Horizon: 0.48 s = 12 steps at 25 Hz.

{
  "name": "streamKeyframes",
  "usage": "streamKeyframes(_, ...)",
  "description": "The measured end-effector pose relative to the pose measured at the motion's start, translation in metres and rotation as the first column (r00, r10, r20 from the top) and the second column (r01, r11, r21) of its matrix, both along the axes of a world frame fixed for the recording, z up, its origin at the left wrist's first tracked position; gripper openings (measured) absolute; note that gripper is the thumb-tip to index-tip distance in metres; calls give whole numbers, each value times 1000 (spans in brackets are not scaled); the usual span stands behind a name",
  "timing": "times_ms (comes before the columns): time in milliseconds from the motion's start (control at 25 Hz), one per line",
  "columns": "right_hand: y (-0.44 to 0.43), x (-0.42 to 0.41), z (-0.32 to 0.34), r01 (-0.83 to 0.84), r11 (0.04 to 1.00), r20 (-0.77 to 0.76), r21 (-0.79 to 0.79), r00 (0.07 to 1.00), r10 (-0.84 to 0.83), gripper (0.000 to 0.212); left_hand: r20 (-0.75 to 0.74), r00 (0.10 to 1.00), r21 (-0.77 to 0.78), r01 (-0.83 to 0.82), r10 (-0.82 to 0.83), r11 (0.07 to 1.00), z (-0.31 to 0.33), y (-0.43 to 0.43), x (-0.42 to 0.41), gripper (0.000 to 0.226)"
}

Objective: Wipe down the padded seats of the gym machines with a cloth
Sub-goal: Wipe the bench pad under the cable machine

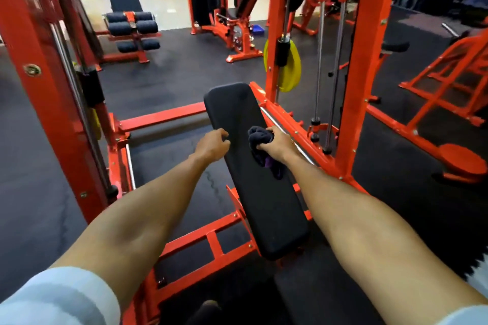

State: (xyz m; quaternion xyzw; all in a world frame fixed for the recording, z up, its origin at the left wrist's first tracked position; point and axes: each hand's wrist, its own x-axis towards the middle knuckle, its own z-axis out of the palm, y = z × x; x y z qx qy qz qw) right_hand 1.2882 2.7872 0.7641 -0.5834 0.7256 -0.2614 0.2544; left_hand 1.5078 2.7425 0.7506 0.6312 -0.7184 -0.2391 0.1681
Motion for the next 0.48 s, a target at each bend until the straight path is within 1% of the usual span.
streamKeyframes(120, -54, 8, -22, -44, 999, -2, 18, 999, 44, 68, 21, 999, 48, -42, 41, 998, -17, -36, 8, 36)
streamKeyframes(240, -99, 22, -24, -21, 1000, 12, 6, 1000, 21, 61, 30, 999, 59, -48, 46, 997, -29, -87, 7, 34)
streamKeyframes(360, -153, 30, -33, 36, 999, 42, -4, 998, -36, 52, 6, 1000, 67, -14, 14, 998, -41, -143, 2, 37)
streamKeyframes(480, -214, 43, -35, 133, 990, 70, -47, 989, -129, 56, -67, 997, 59, -23, 27, 998, -46, -203, 9, 40)
